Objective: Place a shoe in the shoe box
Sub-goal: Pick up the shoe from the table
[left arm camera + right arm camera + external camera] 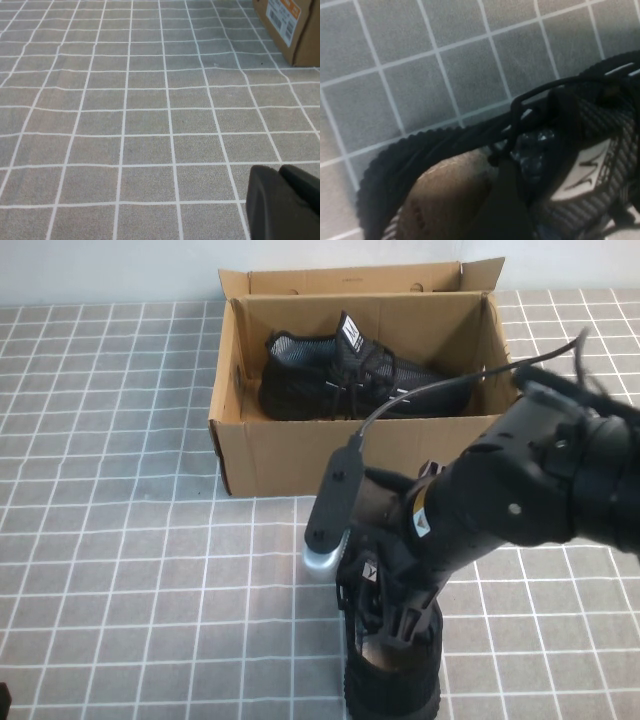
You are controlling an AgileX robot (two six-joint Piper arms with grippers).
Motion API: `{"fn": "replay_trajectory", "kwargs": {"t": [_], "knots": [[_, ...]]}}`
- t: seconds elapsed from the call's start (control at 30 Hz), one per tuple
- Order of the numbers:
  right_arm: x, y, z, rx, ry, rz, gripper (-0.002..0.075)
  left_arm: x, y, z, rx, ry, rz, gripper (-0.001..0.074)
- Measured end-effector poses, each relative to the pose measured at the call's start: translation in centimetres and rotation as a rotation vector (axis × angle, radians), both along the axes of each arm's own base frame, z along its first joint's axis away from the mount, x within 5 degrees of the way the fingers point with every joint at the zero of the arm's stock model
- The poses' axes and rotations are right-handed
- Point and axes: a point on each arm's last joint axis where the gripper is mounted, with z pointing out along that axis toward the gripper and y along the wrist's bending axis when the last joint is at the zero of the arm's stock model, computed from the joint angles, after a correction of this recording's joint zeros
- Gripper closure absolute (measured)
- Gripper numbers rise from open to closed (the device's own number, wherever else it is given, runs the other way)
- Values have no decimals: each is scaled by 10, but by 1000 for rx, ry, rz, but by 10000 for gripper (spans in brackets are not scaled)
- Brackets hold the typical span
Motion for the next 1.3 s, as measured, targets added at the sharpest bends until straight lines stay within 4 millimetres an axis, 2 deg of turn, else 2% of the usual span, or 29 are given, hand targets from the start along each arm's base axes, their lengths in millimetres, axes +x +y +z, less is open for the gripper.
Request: {"fn": "replay_trajectory", "kwargs": {"t": [0.13, 0.33, 0.63, 0.73, 0.87, 0.97, 1.13, 1.3], "knots": [[7, 4, -10, -19, -27, 10, 205, 0, 0, 0, 0, 0, 0, 736], [24, -4, -20, -78, -84, 11, 204, 0, 0, 0, 0, 1, 0, 736], [29, -5, -20, -67, -101, 1, 205, 0, 0, 0, 0, 1, 0, 736], [29, -4, -22, -53, -94, -5, 228, 0, 0, 0, 0, 1, 0, 736], [29, -3, -24, -48, -83, -9, 319, 0, 0, 0, 0, 1, 0, 736], [29, -3, -24, -46, -80, -11, 433, 0, 0, 0, 0, 1, 0, 736], [29, -3, -24, -44, -76, -14, 667, 0, 0, 0, 0, 1, 0, 736], [25, -6, -16, -26, -53, -68, 715, 0, 0, 0, 0, 1, 0, 736]]}}
